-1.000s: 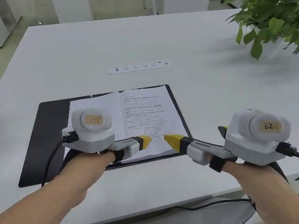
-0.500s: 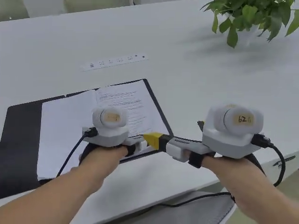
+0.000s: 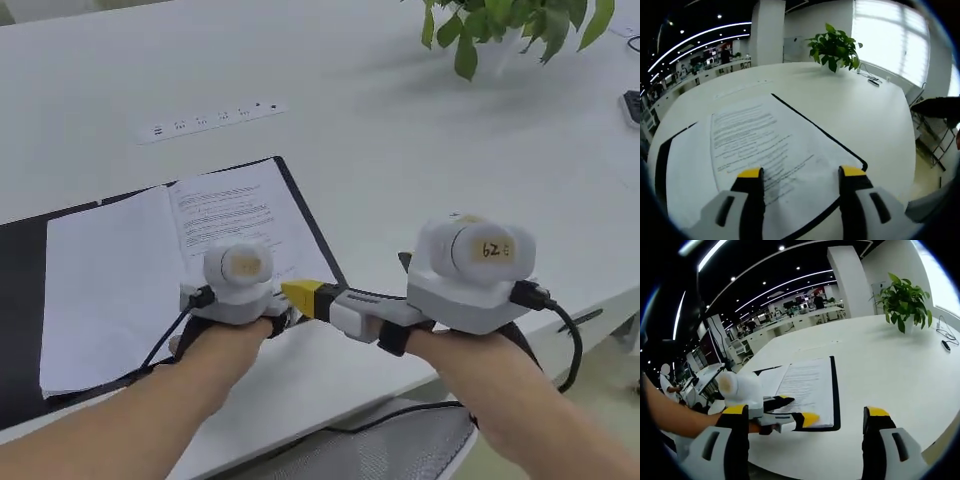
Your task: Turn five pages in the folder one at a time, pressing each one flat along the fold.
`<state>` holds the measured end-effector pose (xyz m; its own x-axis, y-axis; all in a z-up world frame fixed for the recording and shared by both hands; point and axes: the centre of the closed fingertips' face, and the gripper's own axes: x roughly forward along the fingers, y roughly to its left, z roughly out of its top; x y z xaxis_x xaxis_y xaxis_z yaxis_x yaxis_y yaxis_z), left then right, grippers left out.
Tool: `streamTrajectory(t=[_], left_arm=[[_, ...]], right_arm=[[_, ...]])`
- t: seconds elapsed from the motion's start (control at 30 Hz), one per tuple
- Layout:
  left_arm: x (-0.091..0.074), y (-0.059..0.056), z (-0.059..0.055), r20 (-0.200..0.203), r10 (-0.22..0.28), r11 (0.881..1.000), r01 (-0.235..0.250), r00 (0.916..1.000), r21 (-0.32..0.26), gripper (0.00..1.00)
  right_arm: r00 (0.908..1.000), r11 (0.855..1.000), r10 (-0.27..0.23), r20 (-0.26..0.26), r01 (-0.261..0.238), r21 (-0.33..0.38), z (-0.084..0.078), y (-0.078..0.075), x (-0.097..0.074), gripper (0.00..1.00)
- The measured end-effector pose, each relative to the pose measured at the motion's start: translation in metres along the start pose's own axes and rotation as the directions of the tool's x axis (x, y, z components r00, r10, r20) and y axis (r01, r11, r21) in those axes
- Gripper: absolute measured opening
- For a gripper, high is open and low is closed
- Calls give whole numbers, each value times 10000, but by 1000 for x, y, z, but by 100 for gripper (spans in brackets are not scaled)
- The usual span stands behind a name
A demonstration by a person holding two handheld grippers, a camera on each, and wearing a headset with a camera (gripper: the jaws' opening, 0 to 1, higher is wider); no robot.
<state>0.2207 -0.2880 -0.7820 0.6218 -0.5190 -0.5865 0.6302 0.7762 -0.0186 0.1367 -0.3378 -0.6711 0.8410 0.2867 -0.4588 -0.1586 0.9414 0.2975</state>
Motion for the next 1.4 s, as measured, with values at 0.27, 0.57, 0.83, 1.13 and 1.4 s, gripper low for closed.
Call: streamTrajectory(t=[0.27, 0.57, 0.83, 1.13, 1.4], left_arm=[[-4, 4, -3, 882, -180, 9998, 175, 9959, 56, 55], [-6, 16, -1, 1003, -176, 9998, 177, 9948, -1, 37], [-6, 22, -1, 1190, 5, 9998, 18, 9929, -191, 29], [-5, 29, -1, 1345, 283, 9987, -224, 9905, -452, 16], [-4, 31, 0, 1367, 205, 9980, -122, 9904, -613, 14]], right_arm=[[9999, 10000, -17, -103, 18, 75, -5, -2, 1, 94], [9994, 9999, 82, -340, -80, 62, -11, -1, 6, 94], [9983, 9998, 160, -557, -154, 109, -16, -1, 9, 94], [9977, 9994, 211, -646, -192, 298, -17, 0, 12, 92], [9818, 9693, 1385, -1296, -1075, 2212, -26, 17, 26, 61]])
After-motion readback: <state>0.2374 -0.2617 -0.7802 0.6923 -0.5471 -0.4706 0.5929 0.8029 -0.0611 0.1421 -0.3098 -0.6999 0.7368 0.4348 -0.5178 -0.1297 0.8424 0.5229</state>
